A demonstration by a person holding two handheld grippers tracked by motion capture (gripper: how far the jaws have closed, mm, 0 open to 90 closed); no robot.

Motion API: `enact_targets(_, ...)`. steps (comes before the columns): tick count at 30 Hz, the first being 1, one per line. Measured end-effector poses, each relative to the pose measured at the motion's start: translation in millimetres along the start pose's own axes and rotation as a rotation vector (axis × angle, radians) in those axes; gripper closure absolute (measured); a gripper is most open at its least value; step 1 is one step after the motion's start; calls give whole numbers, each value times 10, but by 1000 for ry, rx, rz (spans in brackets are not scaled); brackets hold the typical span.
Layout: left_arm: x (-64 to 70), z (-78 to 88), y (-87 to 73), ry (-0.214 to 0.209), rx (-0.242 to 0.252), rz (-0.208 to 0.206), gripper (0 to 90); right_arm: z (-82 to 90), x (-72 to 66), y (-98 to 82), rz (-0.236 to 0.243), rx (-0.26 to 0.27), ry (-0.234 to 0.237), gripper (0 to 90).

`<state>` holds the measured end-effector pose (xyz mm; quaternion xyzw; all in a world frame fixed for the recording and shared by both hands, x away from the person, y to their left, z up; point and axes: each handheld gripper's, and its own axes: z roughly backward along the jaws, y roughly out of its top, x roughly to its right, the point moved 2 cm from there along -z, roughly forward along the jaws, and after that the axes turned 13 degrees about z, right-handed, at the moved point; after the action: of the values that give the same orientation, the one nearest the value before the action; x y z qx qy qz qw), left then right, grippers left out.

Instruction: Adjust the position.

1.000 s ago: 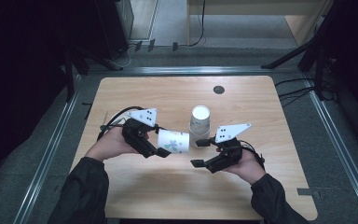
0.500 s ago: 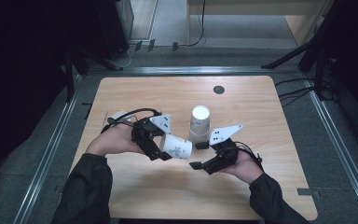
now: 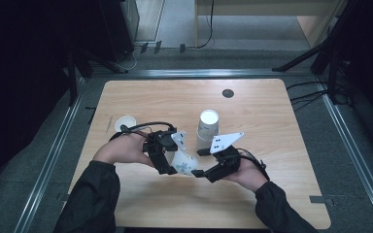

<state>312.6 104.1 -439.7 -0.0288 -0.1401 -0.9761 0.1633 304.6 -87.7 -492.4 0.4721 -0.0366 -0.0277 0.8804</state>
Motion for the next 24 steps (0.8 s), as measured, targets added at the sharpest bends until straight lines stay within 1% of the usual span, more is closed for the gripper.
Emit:
enact_targets(2,5,-14,21,-1,-17,1,261,-16,-8,8,0,3,11,254)
enact_targets(3,13,-20,30,-8,-17,4,261,-30,-13,8,0,3,17,254)
enact_targets(5,26,-24,44,-10,-20,6,261,-60,-27,9,-1,-2,29,253)
enact_targets(7,31,-25,61,-9,-25,-2,261,-93,-47,17,6,-6,34,253)
enact_targets(10,43,-33,78,-11,-32,2,261,-156,-66,26,9,-17,47,255)
enact_targets(12,47,-41,85,-7,-38,6,260,-188,-82,27,24,-22,44,277)
enact_targets(14,56,-43,92,-9,-42,4,260,-208,-95,30,40,-26,43,279)
enact_targets(17,72,-37,105,-16,-33,-6,260,-222,-100,40,34,-23,47,279)
enact_targets(19,85,-29,110,-22,-18,-6,260,-223,-101,42,34,-22,48,283)
enact_targets(24,86,-16,109,-20,-15,-10,260,-229,-113,48,40,-16,55,309)
